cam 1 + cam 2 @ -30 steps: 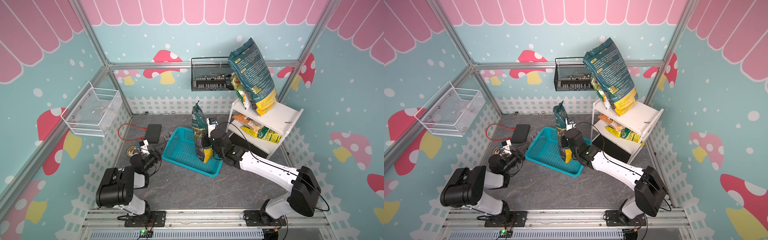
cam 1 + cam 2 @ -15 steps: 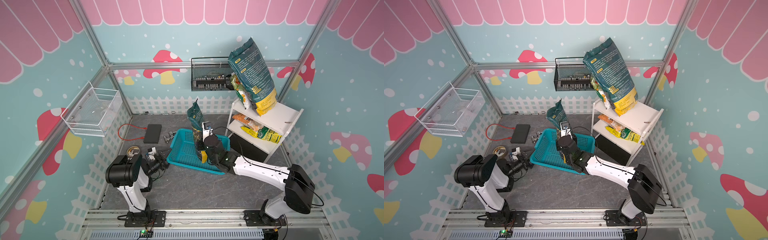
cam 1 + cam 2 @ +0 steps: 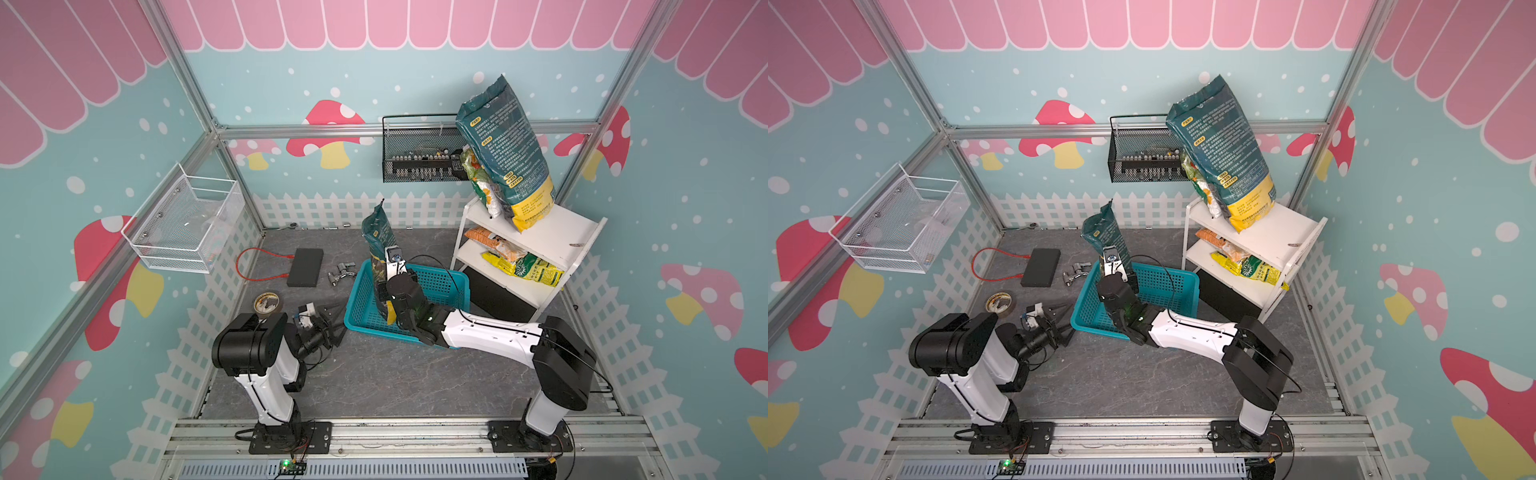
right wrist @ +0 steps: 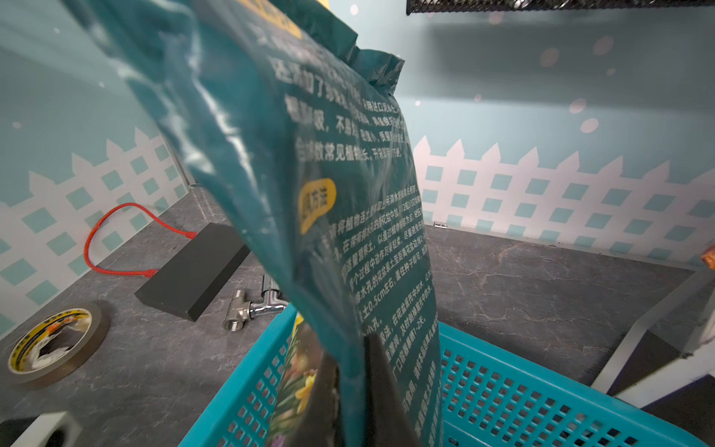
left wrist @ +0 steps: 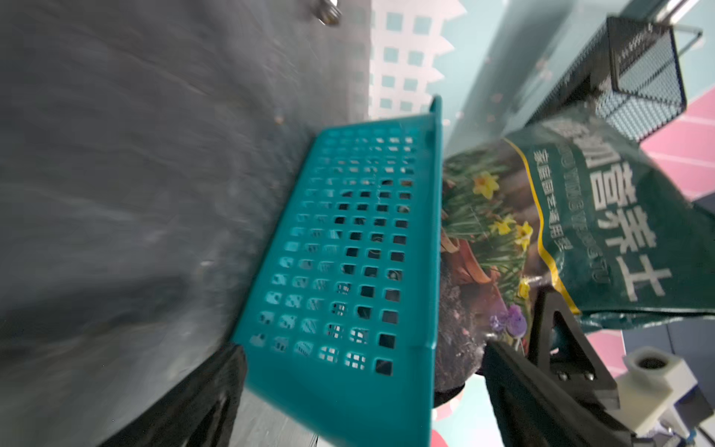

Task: Take down the fertilizer bag from the shelf
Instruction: Place the fertilizer bag in the storage box.

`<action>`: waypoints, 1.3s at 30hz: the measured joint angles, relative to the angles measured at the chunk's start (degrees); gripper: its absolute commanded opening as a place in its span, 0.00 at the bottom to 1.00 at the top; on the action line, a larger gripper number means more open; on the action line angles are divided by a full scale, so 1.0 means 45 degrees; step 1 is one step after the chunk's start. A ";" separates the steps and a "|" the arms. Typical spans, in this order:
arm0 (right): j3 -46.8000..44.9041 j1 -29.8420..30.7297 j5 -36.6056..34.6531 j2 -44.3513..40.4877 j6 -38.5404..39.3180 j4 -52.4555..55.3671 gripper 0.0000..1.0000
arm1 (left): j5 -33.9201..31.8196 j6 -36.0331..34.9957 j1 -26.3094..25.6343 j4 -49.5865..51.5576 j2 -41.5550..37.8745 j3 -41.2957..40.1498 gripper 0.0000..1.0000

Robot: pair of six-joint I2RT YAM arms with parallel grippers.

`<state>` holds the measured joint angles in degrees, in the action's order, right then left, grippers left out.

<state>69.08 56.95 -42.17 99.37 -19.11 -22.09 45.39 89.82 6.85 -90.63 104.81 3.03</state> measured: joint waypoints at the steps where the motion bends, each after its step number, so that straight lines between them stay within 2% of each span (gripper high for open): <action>1: 0.0000 0.0000 -0.0180 0.0087 0.0068 -0.0180 0.00 | 0.0010 0.0015 0.0277 -0.0005 -0.0024 -0.0102 0.99; 4: 0.0131 0.0005 -0.0602 0.0500 0.0384 -0.0709 0.00 | 0.0005 0.0005 0.1088 0.0000 -0.0374 -0.0253 0.99; 8: 0.0850 0.0015 -0.1103 0.1457 0.0695 -0.1161 0.00 | 0.0078 -0.0466 0.1234 0.0209 -0.1671 -0.0053 0.99; 10: 0.1073 0.0010 -0.1248 0.1880 0.0826 -0.1438 0.00 | 0.0097 -0.1462 0.1239 0.1666 -0.3026 0.0568 0.99; 11: 0.1127 0.0010 -0.1268 0.2011 0.0860 -0.1569 0.00 | -0.0010 -0.2157 0.1224 0.3138 -0.3959 0.1073 0.99; 15: 0.1603 0.0112 -0.1481 0.2739 0.1248 -0.2259 0.00 | -0.1651 -0.5032 0.0869 0.8529 -0.8111 0.2832 0.99; 19: 0.1885 0.0291 -0.1938 0.3429 0.2142 -0.3371 0.00 | -0.3055 -0.6606 0.0393 1.1001 -1.0919 0.3084 0.99; 23: 0.2186 0.0656 -0.3002 0.4357 0.4075 -0.5367 0.00 | -0.3303 -0.7150 0.0345 1.2123 -1.0486 0.3089 0.99; 27: 0.3502 0.1122 -0.4425 0.5931 0.6683 -0.7728 0.00 | -0.3303 -0.7271 0.0335 1.3061 -0.9651 0.3089 0.99; 31: 0.5013 0.1423 -0.5659 0.7422 0.9505 -0.9904 0.00 | -0.3478 -0.7475 0.0330 1.3469 -1.0015 0.3089 0.99; 33: 0.5775 0.1501 -0.6008 0.7941 1.0467 -1.0146 0.00 | -0.3667 -0.7601 0.0325 1.3755 -1.0462 0.3089 0.99; 36: 0.5960 0.1530 -0.6091 0.8077 1.0802 -0.9894 0.00 | -0.3905 -0.7733 0.0325 1.3920 -1.1098 0.3089 0.99; 39: 0.5649 0.1535 -0.5503 0.7907 0.9938 -0.8650 0.00 | -0.4138 -0.7839 0.0325 1.4032 -1.1448 0.3089 0.99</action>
<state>94.50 63.86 -66.94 134.96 25.61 -61.01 26.76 54.54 8.32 -27.49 53.30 16.93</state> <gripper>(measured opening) 0.091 0.995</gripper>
